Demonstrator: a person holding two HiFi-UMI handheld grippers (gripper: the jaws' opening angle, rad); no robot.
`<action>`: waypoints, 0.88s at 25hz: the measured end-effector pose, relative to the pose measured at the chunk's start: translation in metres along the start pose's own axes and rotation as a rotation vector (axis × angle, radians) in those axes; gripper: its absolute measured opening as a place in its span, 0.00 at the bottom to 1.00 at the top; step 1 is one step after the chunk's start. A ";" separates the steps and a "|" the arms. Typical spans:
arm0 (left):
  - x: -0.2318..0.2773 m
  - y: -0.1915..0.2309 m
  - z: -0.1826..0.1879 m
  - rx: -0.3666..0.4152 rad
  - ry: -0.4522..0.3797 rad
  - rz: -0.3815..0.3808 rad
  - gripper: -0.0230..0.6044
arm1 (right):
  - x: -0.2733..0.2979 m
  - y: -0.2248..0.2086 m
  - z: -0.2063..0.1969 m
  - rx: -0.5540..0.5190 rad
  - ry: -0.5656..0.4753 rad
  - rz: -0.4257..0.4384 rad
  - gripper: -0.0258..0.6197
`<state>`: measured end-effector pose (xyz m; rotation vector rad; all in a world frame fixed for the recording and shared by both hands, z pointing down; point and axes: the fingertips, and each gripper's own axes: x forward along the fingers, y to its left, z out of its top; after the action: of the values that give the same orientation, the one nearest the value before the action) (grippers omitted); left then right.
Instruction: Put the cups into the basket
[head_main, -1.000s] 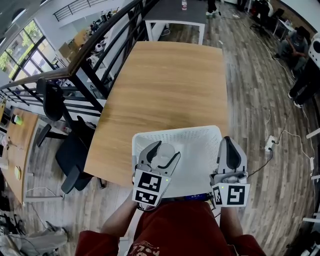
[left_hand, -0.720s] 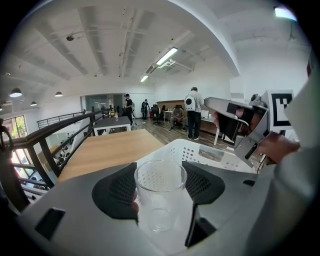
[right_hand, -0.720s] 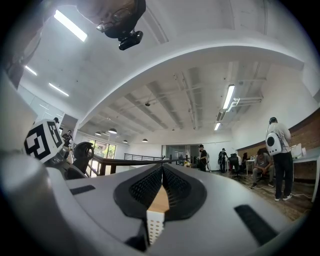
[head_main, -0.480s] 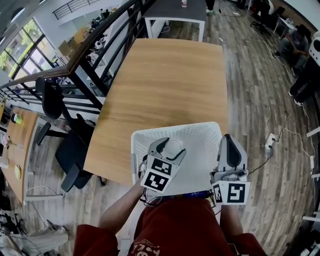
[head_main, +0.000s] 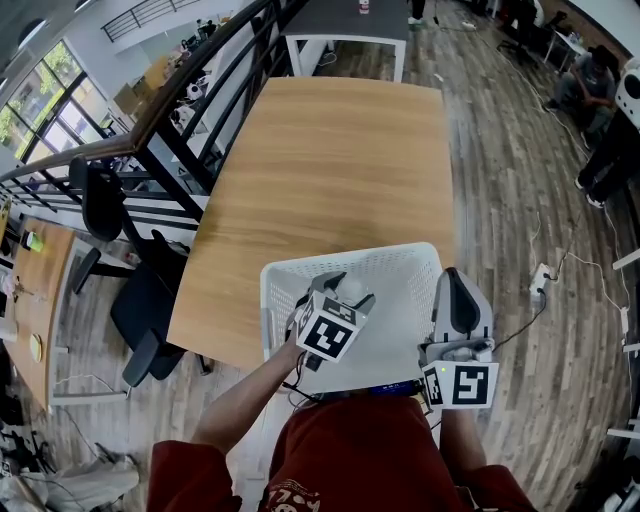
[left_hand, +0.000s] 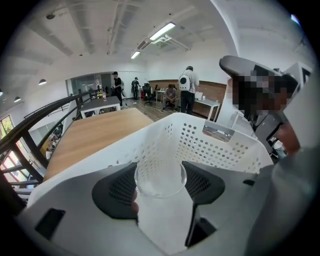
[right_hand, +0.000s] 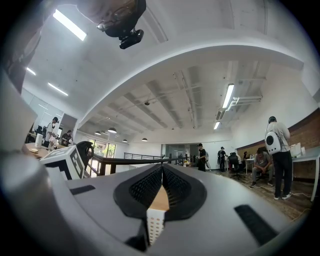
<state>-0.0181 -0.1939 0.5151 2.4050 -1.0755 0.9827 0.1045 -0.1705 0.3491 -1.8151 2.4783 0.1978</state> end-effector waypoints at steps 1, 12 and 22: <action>0.004 0.000 -0.001 0.006 0.014 -0.005 0.49 | 0.000 0.000 0.000 0.000 0.000 0.000 0.06; 0.043 -0.006 -0.031 0.020 0.146 -0.047 0.49 | -0.001 0.000 -0.005 0.001 0.009 -0.001 0.06; 0.059 0.001 -0.038 0.039 0.190 -0.020 0.49 | -0.002 -0.002 -0.008 -0.001 0.016 -0.002 0.06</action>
<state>-0.0078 -0.2050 0.5839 2.2931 -0.9712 1.2077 0.1076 -0.1706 0.3570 -1.8272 2.4874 0.1851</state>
